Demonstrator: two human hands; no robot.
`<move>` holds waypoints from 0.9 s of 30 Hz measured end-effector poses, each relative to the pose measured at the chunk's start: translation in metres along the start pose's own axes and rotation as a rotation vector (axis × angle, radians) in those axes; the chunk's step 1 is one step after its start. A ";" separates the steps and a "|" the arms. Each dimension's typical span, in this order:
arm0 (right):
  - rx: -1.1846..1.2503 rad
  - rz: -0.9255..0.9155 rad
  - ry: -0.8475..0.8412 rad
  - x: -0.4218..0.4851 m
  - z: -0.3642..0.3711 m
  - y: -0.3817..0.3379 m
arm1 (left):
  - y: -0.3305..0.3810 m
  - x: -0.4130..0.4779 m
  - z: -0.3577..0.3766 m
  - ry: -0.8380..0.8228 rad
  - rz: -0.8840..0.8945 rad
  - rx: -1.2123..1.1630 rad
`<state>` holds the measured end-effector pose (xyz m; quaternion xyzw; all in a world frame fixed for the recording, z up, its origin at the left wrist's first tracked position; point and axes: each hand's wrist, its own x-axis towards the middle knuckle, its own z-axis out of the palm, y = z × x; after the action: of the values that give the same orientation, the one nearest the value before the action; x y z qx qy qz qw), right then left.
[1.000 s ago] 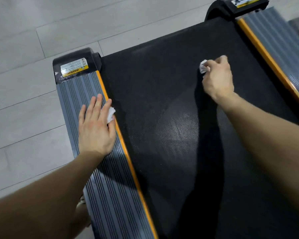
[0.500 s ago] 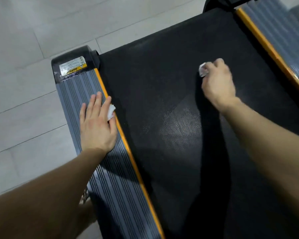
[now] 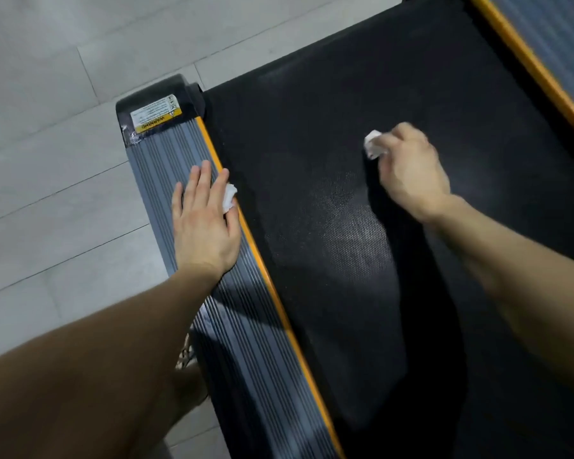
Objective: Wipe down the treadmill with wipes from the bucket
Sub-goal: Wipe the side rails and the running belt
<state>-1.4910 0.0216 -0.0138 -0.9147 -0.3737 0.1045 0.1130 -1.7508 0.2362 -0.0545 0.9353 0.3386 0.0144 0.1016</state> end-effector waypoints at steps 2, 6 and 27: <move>-0.007 0.186 0.049 0.016 -0.005 0.012 | 0.000 -0.001 0.000 -0.002 0.003 0.010; 0.078 -0.228 -0.144 -0.015 0.034 -0.065 | -0.001 -0.001 0.001 0.008 0.005 0.005; 0.136 -0.466 -0.255 -0.059 0.020 -0.049 | -0.003 -0.001 0.002 -0.033 0.021 0.008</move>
<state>-1.5700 0.0170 -0.0128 -0.7740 -0.5773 0.2146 0.1472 -1.7534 0.2376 -0.0573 0.9393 0.3271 -0.0011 0.1032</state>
